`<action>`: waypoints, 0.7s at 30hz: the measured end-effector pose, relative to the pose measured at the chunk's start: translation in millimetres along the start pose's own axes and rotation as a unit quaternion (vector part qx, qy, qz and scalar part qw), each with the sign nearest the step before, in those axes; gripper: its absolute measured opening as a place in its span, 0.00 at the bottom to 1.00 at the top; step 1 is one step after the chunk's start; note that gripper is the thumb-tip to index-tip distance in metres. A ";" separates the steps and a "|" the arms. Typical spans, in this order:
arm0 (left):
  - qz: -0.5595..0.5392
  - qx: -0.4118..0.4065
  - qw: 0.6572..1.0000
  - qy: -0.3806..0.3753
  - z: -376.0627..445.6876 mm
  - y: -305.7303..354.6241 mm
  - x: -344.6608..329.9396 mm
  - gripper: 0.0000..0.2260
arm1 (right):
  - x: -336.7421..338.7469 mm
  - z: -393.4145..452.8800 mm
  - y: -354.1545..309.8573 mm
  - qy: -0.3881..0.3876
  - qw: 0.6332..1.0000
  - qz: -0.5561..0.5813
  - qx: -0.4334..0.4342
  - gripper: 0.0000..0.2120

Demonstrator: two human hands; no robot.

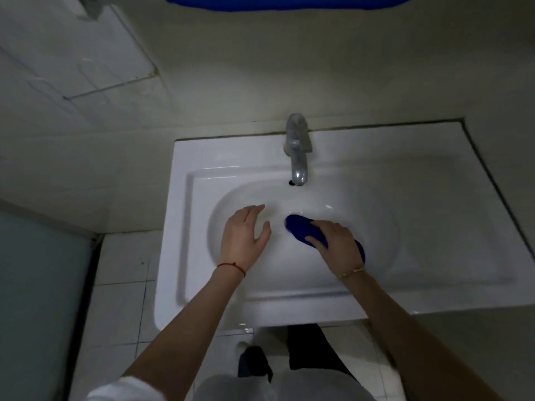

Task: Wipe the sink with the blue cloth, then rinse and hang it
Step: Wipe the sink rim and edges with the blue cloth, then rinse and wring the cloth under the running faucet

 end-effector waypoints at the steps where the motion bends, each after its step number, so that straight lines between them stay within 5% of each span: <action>1: 0.003 0.005 1.000 0.003 7.0 5.6 -7.7 0.16 | -2.3 7.8 4.5 -0.002 1.000 0.009 0.005 0.23; 13: -0.020 0.024 0.994 0.108 113.7 79.9 -37.3 0.16 | -19.7 70.0 38.2 -0.004 0.998 0.040 0.046 0.21; 21: -0.173 0.198 0.961 0.089 120.5 73.2 -48.4 0.11 | -22.5 73.9 36.1 0.008 0.997 0.045 0.058 0.18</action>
Point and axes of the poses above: each hand's wrist, its own z-axis towards the middle knuckle, its own x-axis out of the back of the hand, y = z × x, the point moved 6 cm from there along z, towards the middle knuckle, and after that the axes turned 14 degrees about y, right-handed, at the moved point
